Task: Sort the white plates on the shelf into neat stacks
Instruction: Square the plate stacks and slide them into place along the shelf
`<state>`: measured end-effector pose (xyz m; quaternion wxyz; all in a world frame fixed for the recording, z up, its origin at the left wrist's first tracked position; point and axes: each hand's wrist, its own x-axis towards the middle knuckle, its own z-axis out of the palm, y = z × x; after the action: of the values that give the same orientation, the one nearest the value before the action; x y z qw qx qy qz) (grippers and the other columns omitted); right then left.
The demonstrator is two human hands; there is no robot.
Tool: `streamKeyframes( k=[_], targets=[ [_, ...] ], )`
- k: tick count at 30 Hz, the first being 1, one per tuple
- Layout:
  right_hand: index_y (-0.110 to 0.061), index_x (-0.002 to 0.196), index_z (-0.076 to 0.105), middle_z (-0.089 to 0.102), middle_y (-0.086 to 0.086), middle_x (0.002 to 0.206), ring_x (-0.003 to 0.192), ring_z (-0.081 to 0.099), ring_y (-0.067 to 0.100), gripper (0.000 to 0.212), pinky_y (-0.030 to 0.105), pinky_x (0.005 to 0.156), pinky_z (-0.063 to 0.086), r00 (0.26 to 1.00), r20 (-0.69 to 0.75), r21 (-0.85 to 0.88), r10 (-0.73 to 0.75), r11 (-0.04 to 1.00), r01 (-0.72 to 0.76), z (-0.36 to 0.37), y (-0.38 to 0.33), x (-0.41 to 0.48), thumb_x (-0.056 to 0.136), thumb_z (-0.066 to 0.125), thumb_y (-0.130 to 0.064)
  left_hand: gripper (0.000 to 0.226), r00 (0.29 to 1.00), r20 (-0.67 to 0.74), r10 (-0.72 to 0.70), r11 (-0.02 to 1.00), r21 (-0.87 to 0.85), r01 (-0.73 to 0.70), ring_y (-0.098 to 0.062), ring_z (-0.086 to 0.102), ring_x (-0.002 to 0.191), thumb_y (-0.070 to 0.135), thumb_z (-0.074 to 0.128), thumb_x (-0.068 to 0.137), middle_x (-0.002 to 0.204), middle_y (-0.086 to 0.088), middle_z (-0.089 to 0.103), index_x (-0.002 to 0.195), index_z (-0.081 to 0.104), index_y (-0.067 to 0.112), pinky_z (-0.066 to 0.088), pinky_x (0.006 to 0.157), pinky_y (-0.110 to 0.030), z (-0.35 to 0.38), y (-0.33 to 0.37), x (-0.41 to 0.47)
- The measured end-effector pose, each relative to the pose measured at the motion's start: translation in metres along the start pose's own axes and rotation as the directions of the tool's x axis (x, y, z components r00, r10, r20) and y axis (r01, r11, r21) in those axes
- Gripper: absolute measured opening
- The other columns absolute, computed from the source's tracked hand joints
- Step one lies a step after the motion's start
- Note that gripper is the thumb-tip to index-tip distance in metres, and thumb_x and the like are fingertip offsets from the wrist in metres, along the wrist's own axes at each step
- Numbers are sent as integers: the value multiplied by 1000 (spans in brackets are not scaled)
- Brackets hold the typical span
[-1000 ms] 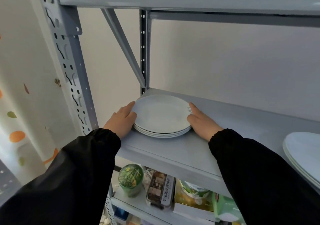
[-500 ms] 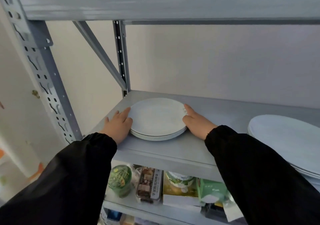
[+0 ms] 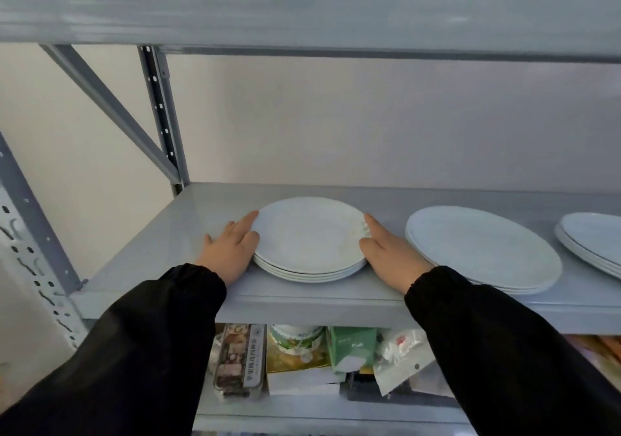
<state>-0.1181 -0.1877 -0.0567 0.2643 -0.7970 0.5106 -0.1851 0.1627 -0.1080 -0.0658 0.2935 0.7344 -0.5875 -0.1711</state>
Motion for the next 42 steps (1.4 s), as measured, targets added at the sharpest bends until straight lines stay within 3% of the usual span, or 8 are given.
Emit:
streamKeyframes(
  k=[7,10,14,18,25,31,37,42],
  targets=[
    [-29,156,9,33,6,157,139,36,27,62,37,110,30,999,-51,10,0,1000,1,3,0,-5,98,31,-40,50,1000,-7,21,999,-31,-21,-15,12,148,38,26,102,159,5,24,152,19,39,-9,118,-45,0,-1,-5],
    [-33,155,7,33,6,156,139,35,29,66,42,111,30,998,-56,9,21,1000,-20,4,3,-3,95,30,-45,61,1000,3,25,999,-35,-25,-15,12,148,51,23,91,159,7,24,151,19,41,-9,118,-45,0,-3,-5],
    [-34,155,7,29,6,157,140,32,31,65,42,110,29,997,-64,-7,33,999,-34,6,3,-3,94,30,-43,57,999,-34,29,998,-50,-30,-15,15,147,47,26,94,157,4,30,150,22,41,-8,118,-45,1,-3,-6],
    [-33,155,7,21,8,161,146,22,31,64,42,113,23,997,-70,-17,35,999,-36,6,4,-3,96,29,-39,64,996,-71,47,999,-23,-49,-15,20,142,49,23,84,151,1,39,147,28,41,0,118,-52,1,-6,-3],
    [-29,155,13,26,4,159,143,27,27,62,39,112,25,996,-92,3,13,1000,-13,5,6,-4,96,30,-35,59,987,-136,91,995,45,-86,-21,29,131,48,20,81,138,4,49,136,39,38,13,113,-53,5,-14,3],
    [-30,155,12,27,3,159,141,31,26,65,39,111,28,996,-91,32,10,999,-7,4,4,-7,94,32,-37,63,991,-102,88,995,54,-83,-20,27,134,51,16,79,147,9,41,139,33,40,12,113,-54,7,-15,4],
    [-34,154,15,33,0,156,138,37,24,80,41,111,32,997,-73,65,17,998,-12,2,0,-9,79,32,-52,64,997,-47,68,996,57,-65,-17,22,143,52,20,86,156,6,32,150,18,44,4,116,-55,6,-10,0],
    [-33,154,17,38,0,153,136,38,22,73,40,109,32,997,-74,90,12,996,-6,1,0,-10,84,36,-46,67,995,-64,75,995,77,-70,-17,24,140,52,19,83,153,4,36,149,20,43,10,115,-55,5,-8,0]
  ],
)
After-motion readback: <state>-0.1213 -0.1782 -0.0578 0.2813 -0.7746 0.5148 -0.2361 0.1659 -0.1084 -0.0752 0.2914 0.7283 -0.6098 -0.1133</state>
